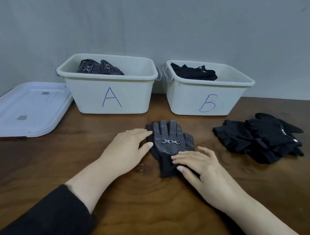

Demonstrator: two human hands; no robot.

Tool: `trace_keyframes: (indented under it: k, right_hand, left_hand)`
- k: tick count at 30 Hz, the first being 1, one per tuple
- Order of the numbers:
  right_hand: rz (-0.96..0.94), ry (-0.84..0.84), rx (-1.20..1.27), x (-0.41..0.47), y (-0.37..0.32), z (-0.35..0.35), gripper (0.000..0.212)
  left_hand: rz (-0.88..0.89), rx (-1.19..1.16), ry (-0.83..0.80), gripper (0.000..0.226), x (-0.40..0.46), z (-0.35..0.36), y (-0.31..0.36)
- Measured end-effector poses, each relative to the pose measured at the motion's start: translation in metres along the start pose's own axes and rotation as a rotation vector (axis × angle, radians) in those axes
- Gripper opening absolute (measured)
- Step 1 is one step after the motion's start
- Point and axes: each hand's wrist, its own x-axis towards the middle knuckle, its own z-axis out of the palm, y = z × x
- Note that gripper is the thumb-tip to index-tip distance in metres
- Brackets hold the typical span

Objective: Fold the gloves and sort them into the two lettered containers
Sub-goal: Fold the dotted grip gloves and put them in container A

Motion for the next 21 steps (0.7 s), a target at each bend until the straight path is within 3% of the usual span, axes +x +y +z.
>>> trace_keyframes:
  k: [4, 11, 21]
  right_hand:
    - [-0.036, 0.015, -0.004, 0.002, 0.0, 0.001, 0.035]
    - [-0.023, -0.043, 0.023, -0.001, -0.001, -0.001, 0.038]
    - [-0.045, 0.027, -0.043, -0.001, -0.004, 0.002, 0.037]
  left_hand:
    - [0.022, -0.009, 0.125, 0.039, 0.014, 0.004, 0.003]
    - [0.003, 0.204, 0.053, 0.038, 0.033, 0.019, 0.013]
    - [-0.052, 0.14, 0.084, 0.036, 0.033, 0.02, 0.018]
